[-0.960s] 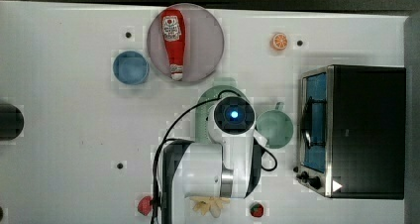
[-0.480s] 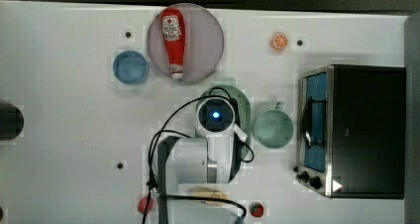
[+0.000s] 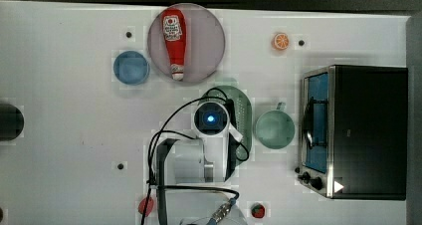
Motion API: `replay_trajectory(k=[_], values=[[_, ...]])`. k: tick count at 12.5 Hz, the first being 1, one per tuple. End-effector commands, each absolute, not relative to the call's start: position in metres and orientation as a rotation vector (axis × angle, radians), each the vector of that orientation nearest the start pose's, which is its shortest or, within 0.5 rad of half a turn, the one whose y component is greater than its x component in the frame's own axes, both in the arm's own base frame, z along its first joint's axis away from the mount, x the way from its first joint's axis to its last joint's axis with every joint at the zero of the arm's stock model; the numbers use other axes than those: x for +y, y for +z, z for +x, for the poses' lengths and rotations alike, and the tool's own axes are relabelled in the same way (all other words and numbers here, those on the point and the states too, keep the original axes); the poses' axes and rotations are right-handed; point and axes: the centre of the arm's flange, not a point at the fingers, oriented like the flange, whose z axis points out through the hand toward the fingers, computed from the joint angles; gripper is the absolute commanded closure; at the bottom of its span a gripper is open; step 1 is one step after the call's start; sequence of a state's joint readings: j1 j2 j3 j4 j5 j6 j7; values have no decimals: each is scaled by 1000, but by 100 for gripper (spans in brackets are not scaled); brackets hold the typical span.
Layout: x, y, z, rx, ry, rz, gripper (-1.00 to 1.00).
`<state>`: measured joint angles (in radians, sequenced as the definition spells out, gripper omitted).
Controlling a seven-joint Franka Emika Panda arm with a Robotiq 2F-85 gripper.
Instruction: Drag strainer right to left.
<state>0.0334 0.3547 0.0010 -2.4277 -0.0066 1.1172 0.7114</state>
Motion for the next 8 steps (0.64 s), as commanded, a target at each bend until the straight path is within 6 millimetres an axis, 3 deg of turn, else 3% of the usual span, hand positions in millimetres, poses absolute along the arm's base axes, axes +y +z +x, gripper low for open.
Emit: replay_trajectory(k=[1,8], values=[[45,164,476,2235,98,-2307,-100],[126,165,470,2179,76,-2355,-100]])
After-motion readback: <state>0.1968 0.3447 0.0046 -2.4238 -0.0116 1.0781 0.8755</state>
